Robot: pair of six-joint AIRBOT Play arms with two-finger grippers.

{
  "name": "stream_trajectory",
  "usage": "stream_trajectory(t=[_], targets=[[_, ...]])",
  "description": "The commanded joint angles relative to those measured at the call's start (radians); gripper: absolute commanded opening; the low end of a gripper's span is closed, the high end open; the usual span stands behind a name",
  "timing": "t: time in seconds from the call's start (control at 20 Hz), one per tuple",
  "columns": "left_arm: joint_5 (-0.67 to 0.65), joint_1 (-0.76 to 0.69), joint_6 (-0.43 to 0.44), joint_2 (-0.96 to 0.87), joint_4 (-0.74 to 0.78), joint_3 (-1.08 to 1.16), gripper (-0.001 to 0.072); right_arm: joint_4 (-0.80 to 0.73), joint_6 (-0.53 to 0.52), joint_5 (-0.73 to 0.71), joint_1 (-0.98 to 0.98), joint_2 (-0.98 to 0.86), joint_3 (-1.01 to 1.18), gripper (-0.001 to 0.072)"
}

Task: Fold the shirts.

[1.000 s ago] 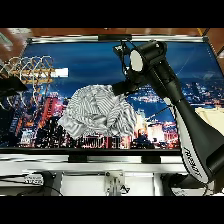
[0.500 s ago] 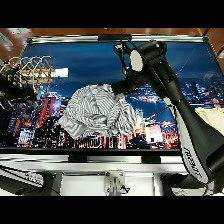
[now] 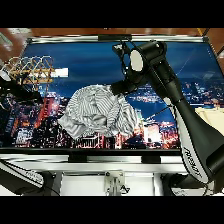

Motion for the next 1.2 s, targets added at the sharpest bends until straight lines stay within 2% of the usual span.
stream_trajectory(t=[0.0,0.15,0.25,0.3,0.35,0.4,0.45,0.5,0.65,1.15], targets=[[0.006,-0.006,0.0,-0.034,-0.033,0.0,0.062,0.002,0.0,0.0,0.0,0.0,0.001,0.0083],[0.024,-0.008,0.0,-0.053,-0.05,0.0,0.0619,0.002,0.0,0.001,0.0,0.0,0.001,0.0083],[0.036,-0.008,0.0,-0.055,-0.051,0.0,0.0602,0.001,0.0,0.0,0.0,0.0,0.001,0.0083],[0.042,-0.008,-0.001,-0.055,-0.051,0.001,0.0571,0.0,0.0,0.0,0.0,0.0,0.001,0.0083],[0.044,-0.008,0.0,-0.055,-0.051,0.0,0.0442,-0.001,0.0,0.001,0.0,0.0,0.001,0.0083],[0.047,-0.008,-0.001,-0.058,-0.05,0.001,0.043,-0.001,0.0,0.001,0.0,0.001,0.001,0.0083],[0.047,-0.008,-0.001,-0.063,-0.05,0.001,0.038,-0.001,0.0,0.001,0.0,0.001,0.001,0.0083],[0.047,-0.008,-0.001,-0.068,-0.05,0.001,0.0278,-0.001,0.0,0.001,0.0,0.001,0.001,0.0083],[0.051,-0.006,-0.012,-0.072,-0.049,0.002,0.0062,-0.002,0.0,0.003,0.0,0.001,0.001,0.0083],[-0.111,-0.025,-0.064,-0.007,-0.051,0.208,0.0059,-0.017,-0.003,-0.06,-0.001,0.001,0.001,0.0083]])
